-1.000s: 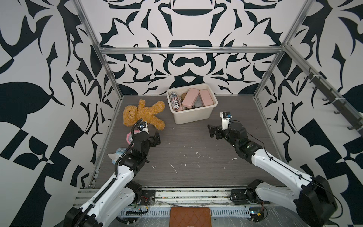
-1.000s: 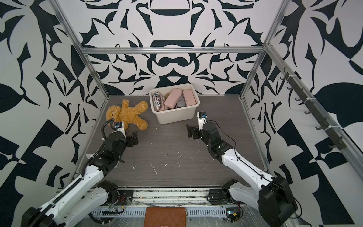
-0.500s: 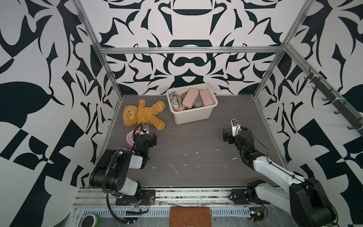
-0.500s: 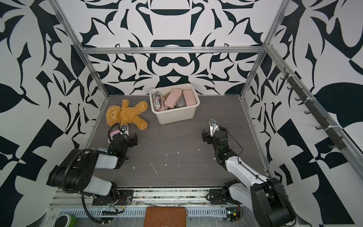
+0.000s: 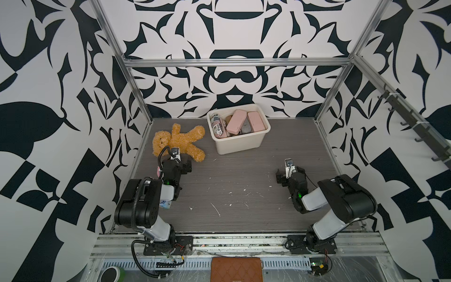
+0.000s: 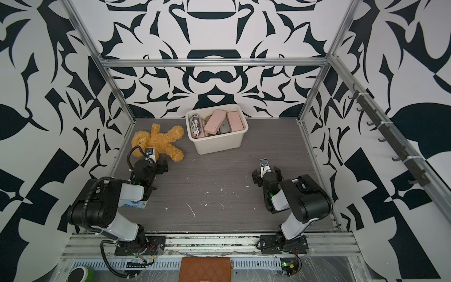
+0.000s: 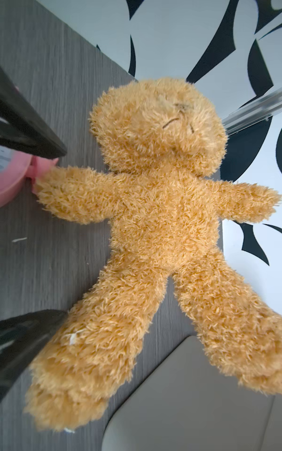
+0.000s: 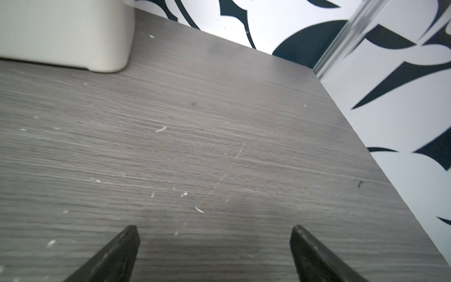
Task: Put the glasses cases into the storage boxes
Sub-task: Reset both arms
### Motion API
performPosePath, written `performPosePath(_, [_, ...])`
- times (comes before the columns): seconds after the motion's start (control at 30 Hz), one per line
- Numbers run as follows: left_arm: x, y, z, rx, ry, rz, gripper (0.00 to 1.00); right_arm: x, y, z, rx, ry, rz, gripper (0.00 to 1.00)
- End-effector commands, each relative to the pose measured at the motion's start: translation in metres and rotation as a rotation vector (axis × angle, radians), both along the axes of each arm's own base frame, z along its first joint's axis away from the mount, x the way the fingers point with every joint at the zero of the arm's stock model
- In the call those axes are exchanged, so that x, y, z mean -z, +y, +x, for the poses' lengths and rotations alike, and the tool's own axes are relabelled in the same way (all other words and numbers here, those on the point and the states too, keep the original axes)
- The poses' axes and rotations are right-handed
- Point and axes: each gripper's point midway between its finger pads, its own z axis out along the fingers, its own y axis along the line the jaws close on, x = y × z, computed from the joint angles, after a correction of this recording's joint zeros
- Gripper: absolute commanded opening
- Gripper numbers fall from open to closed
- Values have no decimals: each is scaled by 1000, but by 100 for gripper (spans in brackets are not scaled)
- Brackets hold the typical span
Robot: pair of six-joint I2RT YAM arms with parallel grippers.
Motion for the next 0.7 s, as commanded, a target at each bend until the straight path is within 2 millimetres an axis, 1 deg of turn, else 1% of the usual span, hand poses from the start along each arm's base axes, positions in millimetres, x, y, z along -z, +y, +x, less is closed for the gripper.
performPosePath(0.0, [-3, -4, -1, 20, -6, -27, 99, -44, -11, 23, 68, -138, 61, 100])
performPosePath(0.07, [-2, -4, -2, 18, -6, -32, 99, -36, -17, 37, 66, -55, 118, 100])
performPosePath(0.1, [-3, -4, -2, 18, -7, -32, 99, -32, -26, 41, 76, -16, 164, 100])
performPosePath(0.13, [-2, -4, -2, 17, -6, -33, 99, -31, -26, 42, 46, -5, 221, 100])
performPosePath(0.17, [-2, -4, -2, 18, -6, -32, 99, -30, -28, 42, 51, -8, 219, 100])
performPosePath(0.67, [-3, -4, -1, 19, -6, -33, 99, -33, -27, 41, 47, -22, 225, 100])
